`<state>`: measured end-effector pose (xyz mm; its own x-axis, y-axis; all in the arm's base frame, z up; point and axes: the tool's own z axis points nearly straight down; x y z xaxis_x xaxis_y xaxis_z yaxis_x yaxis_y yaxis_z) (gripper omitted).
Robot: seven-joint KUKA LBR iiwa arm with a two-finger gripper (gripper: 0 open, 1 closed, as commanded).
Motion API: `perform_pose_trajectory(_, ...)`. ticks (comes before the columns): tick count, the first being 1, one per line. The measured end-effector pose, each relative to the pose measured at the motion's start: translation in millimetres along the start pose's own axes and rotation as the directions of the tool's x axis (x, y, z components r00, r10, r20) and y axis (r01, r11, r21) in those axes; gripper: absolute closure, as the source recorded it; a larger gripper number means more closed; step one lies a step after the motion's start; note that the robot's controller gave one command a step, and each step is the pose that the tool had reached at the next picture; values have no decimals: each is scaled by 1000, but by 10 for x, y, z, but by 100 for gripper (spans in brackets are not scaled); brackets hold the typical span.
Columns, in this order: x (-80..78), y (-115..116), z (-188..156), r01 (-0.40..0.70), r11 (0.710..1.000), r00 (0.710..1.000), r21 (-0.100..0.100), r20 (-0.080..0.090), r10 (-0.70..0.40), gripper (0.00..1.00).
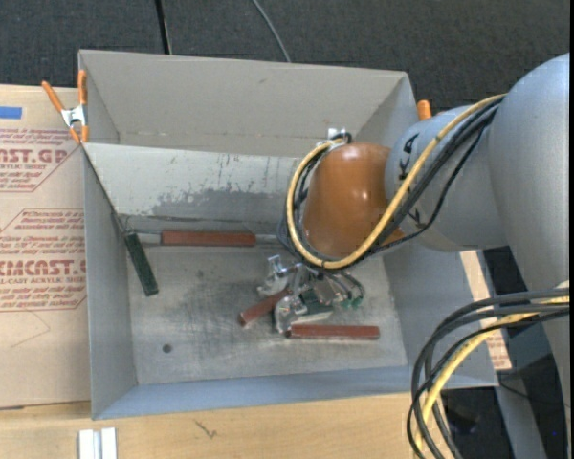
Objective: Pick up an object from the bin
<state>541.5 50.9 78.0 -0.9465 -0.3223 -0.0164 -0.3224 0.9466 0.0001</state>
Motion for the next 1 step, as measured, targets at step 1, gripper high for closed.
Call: perform_pose_trajectory(1, -56, -71, -1330, 27, 1000, 1000, -1, -14, -27, 100)
